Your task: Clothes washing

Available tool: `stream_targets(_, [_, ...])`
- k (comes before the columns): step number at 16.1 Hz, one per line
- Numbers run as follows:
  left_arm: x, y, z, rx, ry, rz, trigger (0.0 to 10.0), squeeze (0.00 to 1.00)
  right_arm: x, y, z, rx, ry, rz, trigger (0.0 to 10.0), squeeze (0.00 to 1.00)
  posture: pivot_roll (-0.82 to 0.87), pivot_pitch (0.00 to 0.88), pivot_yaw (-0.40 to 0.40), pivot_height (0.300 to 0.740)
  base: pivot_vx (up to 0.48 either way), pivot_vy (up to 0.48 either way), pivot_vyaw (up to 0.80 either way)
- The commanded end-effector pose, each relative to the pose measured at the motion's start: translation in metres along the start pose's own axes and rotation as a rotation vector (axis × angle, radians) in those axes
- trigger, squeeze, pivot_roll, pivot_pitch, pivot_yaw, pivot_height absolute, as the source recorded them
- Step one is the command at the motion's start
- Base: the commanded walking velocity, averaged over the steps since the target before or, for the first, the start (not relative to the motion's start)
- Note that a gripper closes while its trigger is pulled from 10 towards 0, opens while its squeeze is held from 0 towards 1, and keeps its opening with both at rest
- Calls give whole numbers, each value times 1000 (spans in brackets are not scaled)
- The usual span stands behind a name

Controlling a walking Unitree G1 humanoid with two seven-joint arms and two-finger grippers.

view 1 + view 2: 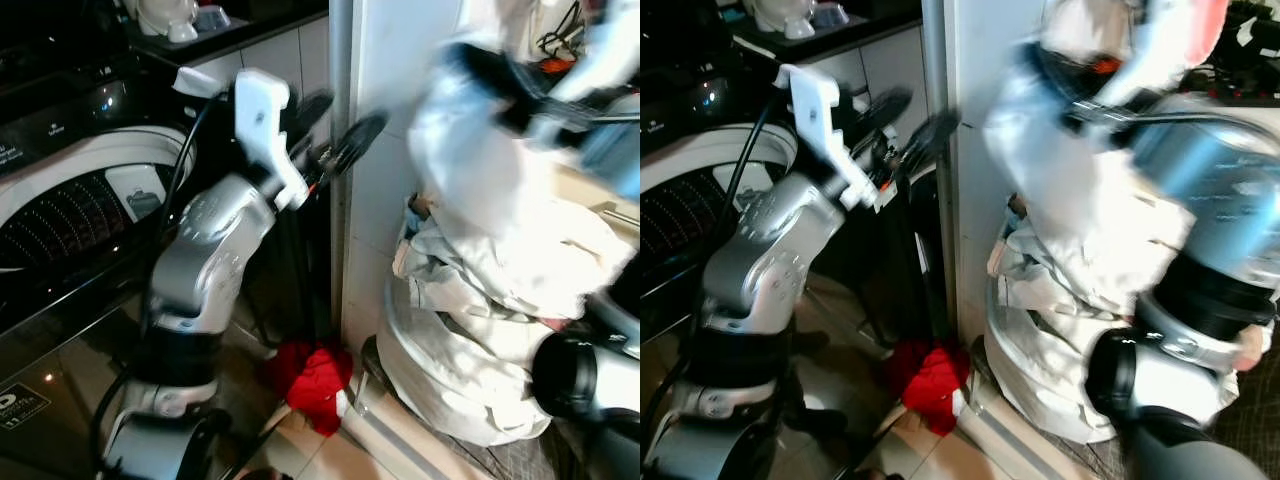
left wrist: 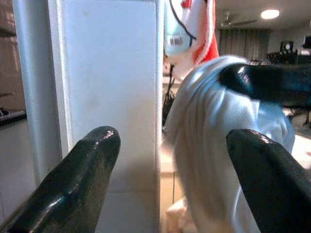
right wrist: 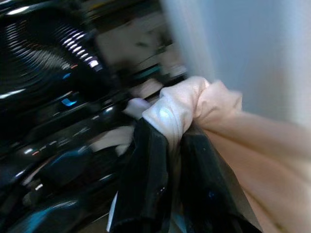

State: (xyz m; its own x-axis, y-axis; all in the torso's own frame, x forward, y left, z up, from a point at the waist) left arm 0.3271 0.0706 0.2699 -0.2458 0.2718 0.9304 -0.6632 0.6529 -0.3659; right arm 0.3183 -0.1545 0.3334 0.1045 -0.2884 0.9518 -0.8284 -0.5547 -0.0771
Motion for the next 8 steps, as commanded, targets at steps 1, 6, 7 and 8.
stream_targets(1, [-1, 1, -6, 31, 17, 2, 10000, 1000, 8, -2, -10, 51, 1, 19, 0, 0, -62, 0, 66, 740, 0, 0, 0])
stream_targets(6, [-19, -5, 10, -17, 71, -46, 10000, 1000, 4, -20, -38, 198, -119, 25, 0, 0, -71, 0, 59, 740, 0, 0, 0])
stream_targets(7, [-19, -8, 17, -51, 143, -26, 10000, 0, 1, -22, -45, 227, -129, 19, 0, 0, -73, 0, 58, 740, 0, 0, 0])
stream_targets(8, [-16, -10, 19, -55, 223, 10, 10000, 0, -1, -24, -48, 233, -138, 13, 0, 0, -77, 0, 60, 740, 0, 0, 0])
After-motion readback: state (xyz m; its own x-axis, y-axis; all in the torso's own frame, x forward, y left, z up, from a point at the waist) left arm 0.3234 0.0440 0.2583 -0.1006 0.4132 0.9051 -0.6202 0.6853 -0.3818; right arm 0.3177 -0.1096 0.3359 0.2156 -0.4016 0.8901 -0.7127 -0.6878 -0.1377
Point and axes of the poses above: a point about 5 cm out from each wrist's last joint towards the gripper, its own y axis pointing back from the gripper into the wrist, its own x axis along the axis of the wrist's last joint, z = x × y, the point moved 1 cm from there along -y, pointing out of the wrist towards the gripper, and after that the axes turned 1 degree about y, right-handed, at the moved point
